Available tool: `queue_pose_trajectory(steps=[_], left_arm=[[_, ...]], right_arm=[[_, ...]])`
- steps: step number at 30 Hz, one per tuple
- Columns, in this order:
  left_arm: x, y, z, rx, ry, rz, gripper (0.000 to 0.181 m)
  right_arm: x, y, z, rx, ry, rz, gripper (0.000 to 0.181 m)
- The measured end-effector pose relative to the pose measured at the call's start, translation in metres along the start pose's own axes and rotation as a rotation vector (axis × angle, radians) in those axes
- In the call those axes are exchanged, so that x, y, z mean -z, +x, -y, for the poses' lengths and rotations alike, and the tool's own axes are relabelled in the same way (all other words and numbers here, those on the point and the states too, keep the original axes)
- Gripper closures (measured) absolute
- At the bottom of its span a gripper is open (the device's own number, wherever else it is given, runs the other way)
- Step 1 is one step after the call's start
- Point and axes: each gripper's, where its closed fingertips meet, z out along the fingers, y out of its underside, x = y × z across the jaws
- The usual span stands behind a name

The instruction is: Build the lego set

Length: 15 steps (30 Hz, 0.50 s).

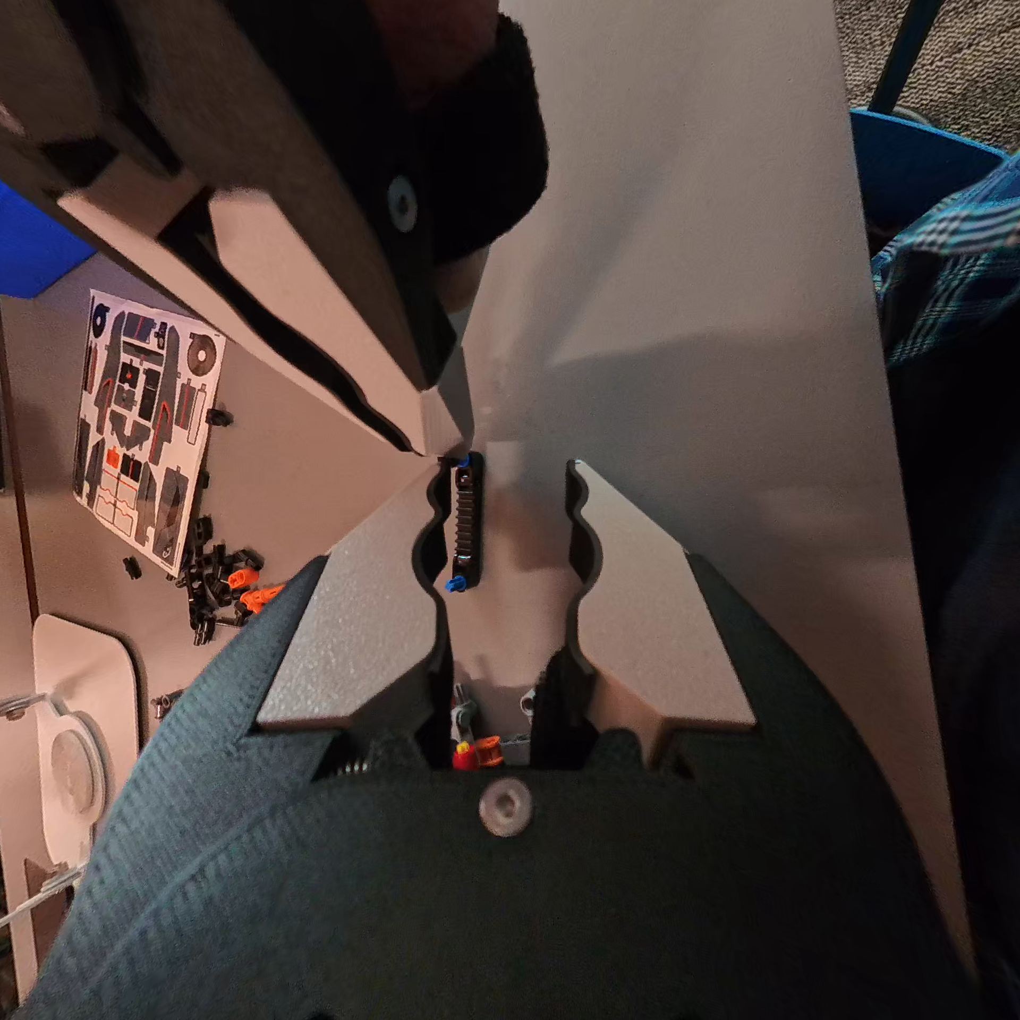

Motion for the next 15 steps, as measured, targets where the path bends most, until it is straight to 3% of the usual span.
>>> queue_pose_trajectory(steps=[8,15], left_arm=[[0.007,-0.005,-0.015,0.052,-0.039,0.004,0.132],[0.009,-0.007,-0.027,0.196,-0.071,-0.064,0.127]], right_arm=[[0.000,0.001,0.001,0.014,-0.021,-0.018,0.177],[-0.001,0.003,0.002,0.032,-0.048,-0.033,0.177]])
